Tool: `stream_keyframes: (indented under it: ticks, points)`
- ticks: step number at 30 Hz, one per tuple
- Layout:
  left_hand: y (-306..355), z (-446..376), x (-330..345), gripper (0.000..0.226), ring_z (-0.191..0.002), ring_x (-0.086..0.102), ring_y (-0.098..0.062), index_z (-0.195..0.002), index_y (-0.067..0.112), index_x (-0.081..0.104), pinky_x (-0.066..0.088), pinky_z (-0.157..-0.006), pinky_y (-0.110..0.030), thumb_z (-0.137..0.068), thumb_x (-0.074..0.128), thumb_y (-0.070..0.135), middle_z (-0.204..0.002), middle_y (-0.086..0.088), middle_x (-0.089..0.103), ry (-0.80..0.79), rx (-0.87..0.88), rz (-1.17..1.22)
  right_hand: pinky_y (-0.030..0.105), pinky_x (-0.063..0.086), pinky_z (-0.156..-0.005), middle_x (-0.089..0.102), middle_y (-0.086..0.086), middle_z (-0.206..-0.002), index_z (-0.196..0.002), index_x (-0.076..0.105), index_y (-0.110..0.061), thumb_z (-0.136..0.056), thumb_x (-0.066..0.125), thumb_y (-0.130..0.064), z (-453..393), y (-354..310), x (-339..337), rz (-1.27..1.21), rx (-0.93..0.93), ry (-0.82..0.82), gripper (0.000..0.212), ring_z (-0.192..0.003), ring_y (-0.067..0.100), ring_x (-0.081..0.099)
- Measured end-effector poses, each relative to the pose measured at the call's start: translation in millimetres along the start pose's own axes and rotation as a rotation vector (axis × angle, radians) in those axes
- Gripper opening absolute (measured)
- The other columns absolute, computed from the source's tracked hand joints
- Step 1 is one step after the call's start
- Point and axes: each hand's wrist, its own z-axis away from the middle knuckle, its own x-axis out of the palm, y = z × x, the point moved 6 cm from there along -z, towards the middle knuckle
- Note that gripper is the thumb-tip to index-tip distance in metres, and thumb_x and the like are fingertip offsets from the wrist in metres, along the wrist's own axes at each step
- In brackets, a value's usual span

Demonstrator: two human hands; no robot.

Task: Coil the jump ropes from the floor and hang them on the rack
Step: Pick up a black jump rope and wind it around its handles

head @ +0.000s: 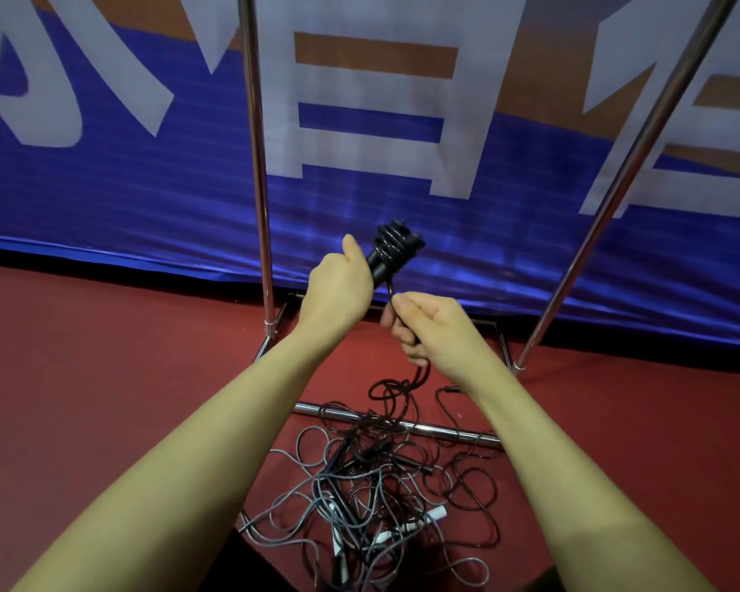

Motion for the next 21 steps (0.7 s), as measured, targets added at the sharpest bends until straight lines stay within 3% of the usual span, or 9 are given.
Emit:
stream_keyframes:
  ticks: [4,8,12,16,21]
  points:
    - [-11.5,-5.7,0.6,0.032,-0.068,0.039,-0.026,-0.089,0.009,0.038,0.028,-0.068,-0.034,-0.103,0.015,0.026,-0.086,-0.013,0.047,0.024,-0.004,-0.091,0.015,0.021,-0.038,0.031,-0.002,-0.05,-0.074,0.057,-0.008,-0.102,0.039,-0.018,3.1,-1.6,2.6,0.084,0.024,-0.035,0.035,-0.037,0.004,0.023]
    - [-16.1,-6.9,0.8,0.045,-0.092,0.05,-0.037,-0.117,0.002,0.05,0.032,-0.072,-0.037,-0.103,0.014,0.025,-0.114,-0.021,0.058,0.073,0.003,-0.207,0.014,0.021,-0.039,0.031,-0.009,-0.043,-0.072,0.059,-0.009,-0.101,0.043,-0.019,7.9,-3.0,7.3,0.108,0.019,-0.078,0.035,-0.038,0.003,0.022]
    - [-16.8,-2.5,-1.5,0.056,-0.109,0.055,-0.041,-0.114,-0.002,0.057,0.039,-0.087,-0.041,-0.104,0.017,0.035,-0.118,-0.024,0.059,0.078,0.0,-0.35,0.017,0.022,-0.043,0.031,-0.01,-0.041,-0.071,0.063,-0.009,-0.097,0.051,-0.018,12.6,-8.2,8.2,0.22,-0.025,-0.124,0.03,-0.04,0.005,0.024]
    - [-15.2,-1.3,4.4,0.052,-0.106,0.057,-0.041,-0.113,-0.001,0.058,0.038,-0.079,-0.039,-0.104,0.019,0.032,-0.116,-0.024,0.06,0.048,0.104,-0.54,0.019,0.025,-0.047,0.038,-0.011,-0.04,-0.072,0.066,-0.008,-0.093,0.058,-0.015,13.9,-16.5,2.6,0.423,-0.106,-0.112,0.023,-0.041,0.005,0.028]
    - [-12.6,1.0,25.6,0.043,-0.103,0.058,-0.038,-0.118,0.006,0.055,0.032,-0.068,-0.036,-0.104,0.021,0.028,-0.113,-0.019,0.061,-0.118,0.384,-0.768,0.022,0.032,-0.052,0.048,-0.005,-0.049,-0.062,0.063,-0.011,-0.088,0.066,-0.022,12.1,-24.9,-10.0,0.584,-0.258,0.061,0.029,-0.047,0.007,0.038]
